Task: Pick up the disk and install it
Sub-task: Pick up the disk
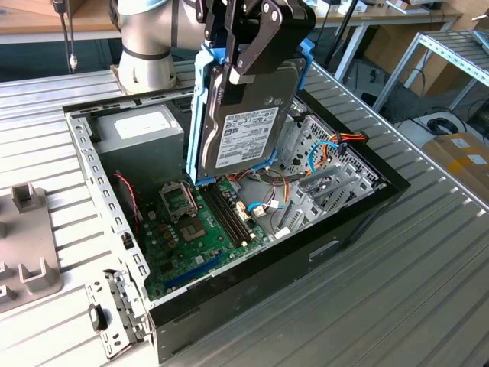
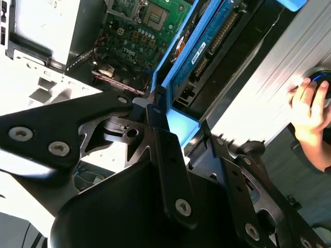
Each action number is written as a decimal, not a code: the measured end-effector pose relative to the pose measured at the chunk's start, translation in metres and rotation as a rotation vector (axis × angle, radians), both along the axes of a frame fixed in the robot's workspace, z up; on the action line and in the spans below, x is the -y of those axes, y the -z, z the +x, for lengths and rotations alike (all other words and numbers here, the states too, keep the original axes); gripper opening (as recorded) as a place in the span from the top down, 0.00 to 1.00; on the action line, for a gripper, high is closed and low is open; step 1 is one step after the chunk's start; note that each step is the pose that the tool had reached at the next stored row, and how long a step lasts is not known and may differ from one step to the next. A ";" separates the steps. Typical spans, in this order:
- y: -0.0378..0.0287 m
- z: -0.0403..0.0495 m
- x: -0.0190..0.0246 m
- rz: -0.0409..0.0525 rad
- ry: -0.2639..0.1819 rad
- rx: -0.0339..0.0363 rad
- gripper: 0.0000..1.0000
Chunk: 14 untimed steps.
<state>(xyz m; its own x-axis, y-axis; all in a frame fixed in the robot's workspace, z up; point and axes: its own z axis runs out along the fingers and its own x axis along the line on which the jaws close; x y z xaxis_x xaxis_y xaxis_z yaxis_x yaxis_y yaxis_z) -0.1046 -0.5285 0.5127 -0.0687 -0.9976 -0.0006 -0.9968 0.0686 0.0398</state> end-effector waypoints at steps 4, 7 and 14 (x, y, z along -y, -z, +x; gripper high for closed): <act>0.0002 0.0030 0.0000 -0.0011 0.000 0.0000 0.63; 0.0002 0.0047 0.0000 -0.0019 0.000 0.0000 0.63; 0.0004 0.0092 0.0000 -0.0035 0.000 0.0000 0.63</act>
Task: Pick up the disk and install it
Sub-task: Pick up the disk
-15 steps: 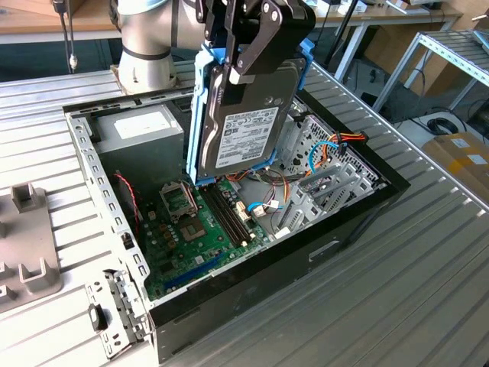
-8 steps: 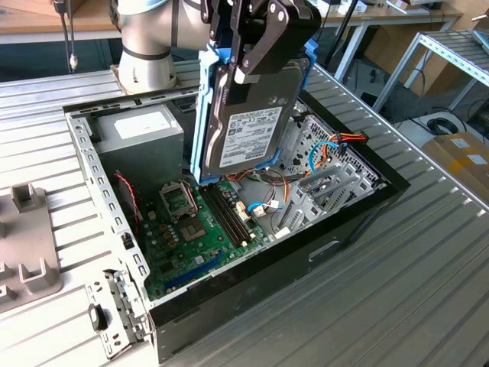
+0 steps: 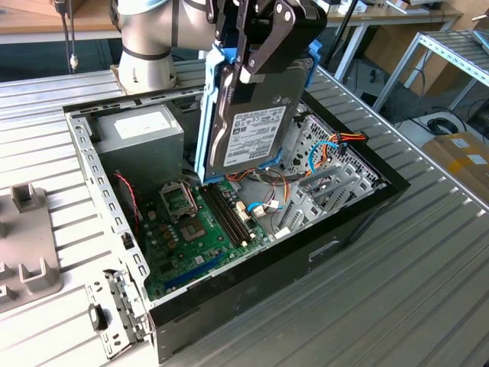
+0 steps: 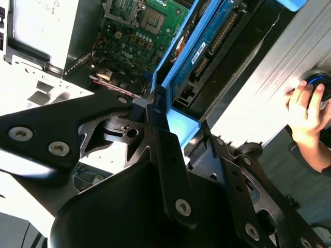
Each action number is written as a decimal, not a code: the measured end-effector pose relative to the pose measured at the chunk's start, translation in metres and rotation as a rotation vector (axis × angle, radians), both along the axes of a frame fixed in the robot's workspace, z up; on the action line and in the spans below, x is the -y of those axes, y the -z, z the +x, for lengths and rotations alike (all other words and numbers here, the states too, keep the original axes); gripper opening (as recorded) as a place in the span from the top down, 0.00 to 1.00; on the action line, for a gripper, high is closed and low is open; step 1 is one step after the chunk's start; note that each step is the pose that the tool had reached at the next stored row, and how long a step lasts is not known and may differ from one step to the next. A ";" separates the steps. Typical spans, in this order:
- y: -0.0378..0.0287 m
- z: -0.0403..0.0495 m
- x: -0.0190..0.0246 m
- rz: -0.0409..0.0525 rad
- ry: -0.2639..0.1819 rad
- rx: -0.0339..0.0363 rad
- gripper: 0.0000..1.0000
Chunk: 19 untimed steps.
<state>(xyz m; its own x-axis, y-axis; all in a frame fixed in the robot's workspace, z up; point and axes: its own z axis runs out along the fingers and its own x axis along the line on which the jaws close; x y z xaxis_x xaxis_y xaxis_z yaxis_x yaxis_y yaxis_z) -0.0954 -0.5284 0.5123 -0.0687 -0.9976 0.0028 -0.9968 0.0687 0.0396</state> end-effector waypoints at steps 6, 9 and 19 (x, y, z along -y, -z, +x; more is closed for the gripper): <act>0.0002 0.0046 0.0000 -0.0012 0.000 0.0000 0.63; 0.0002 0.0066 0.0000 -0.0017 0.000 0.0000 0.63; 0.0006 0.0138 0.0001 -0.0044 0.000 -0.0001 0.63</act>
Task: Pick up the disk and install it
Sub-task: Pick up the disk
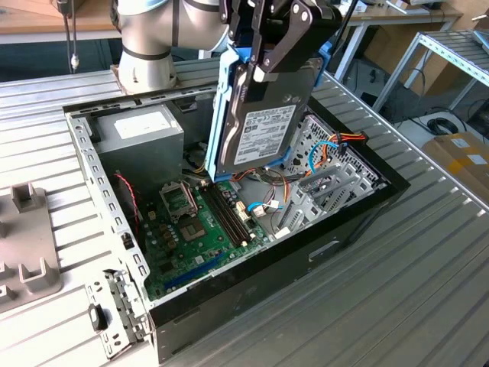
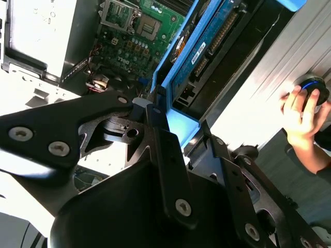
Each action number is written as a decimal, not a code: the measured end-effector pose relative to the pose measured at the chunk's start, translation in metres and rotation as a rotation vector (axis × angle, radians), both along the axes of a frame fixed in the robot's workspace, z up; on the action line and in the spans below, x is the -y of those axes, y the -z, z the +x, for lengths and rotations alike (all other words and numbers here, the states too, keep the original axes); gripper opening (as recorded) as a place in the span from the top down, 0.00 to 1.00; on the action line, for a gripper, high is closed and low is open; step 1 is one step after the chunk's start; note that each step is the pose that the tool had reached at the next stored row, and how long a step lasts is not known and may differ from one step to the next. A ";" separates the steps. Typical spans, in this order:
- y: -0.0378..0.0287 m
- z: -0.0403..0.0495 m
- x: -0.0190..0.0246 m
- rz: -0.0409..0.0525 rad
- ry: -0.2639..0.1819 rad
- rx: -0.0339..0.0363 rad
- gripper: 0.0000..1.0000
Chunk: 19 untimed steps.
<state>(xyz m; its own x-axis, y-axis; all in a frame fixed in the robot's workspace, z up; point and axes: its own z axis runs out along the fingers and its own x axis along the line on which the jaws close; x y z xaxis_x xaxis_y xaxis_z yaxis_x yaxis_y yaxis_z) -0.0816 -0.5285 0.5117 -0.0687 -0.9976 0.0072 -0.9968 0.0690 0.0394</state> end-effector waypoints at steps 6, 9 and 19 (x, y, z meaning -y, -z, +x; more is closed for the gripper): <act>0.0000 0.0024 0.0020 0.0256 -0.001 0.0000 0.63; 0.0000 0.0024 0.0034 0.0301 -0.010 -0.0001 0.63; 0.0002 0.0034 0.0045 0.0795 -0.072 -0.0020 0.63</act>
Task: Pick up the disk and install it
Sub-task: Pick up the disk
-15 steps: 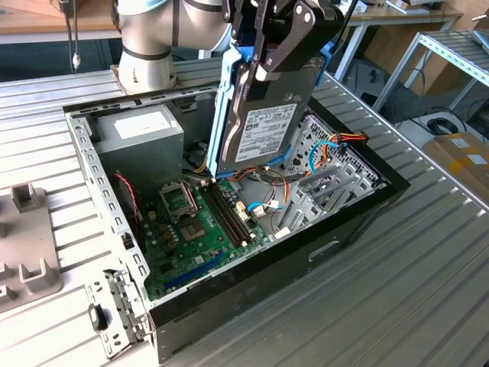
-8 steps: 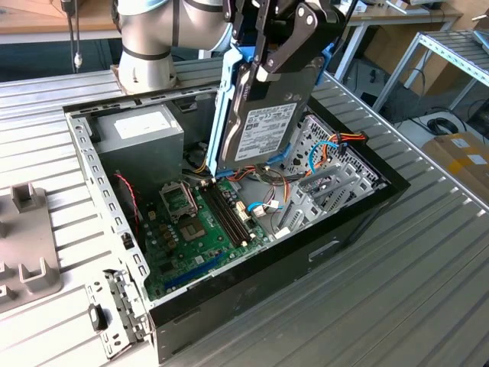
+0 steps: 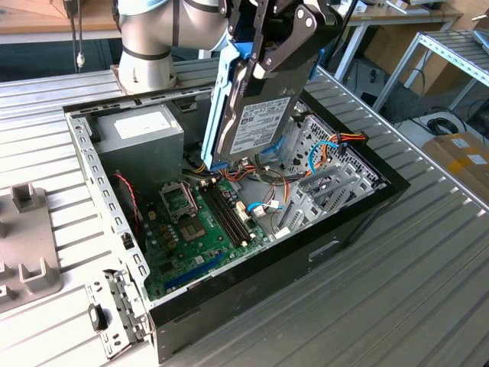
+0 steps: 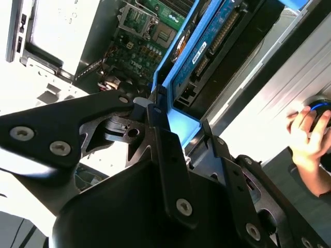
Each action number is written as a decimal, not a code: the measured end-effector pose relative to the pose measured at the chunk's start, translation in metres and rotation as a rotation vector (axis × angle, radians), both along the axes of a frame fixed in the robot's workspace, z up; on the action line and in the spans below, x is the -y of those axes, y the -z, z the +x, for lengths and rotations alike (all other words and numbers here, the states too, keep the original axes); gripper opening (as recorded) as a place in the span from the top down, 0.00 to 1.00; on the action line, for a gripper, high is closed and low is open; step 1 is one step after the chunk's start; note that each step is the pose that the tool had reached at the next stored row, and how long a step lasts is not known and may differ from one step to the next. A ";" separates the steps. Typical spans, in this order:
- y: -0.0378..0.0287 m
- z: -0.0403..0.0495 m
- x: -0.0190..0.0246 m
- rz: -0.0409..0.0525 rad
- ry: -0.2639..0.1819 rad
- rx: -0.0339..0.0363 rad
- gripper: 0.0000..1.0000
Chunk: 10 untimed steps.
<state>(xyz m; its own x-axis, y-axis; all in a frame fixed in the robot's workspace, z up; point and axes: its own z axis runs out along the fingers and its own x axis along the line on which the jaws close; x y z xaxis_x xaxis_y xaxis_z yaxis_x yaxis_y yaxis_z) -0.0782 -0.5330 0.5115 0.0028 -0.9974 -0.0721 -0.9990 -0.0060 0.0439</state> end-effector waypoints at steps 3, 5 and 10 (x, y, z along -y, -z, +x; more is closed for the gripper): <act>0.0004 0.0001 0.0030 0.0078 0.000 0.0001 0.63; 0.0004 0.0002 0.0065 0.0118 0.000 0.0001 0.63; 0.0007 0.0001 0.0138 0.0133 0.000 0.0000 0.63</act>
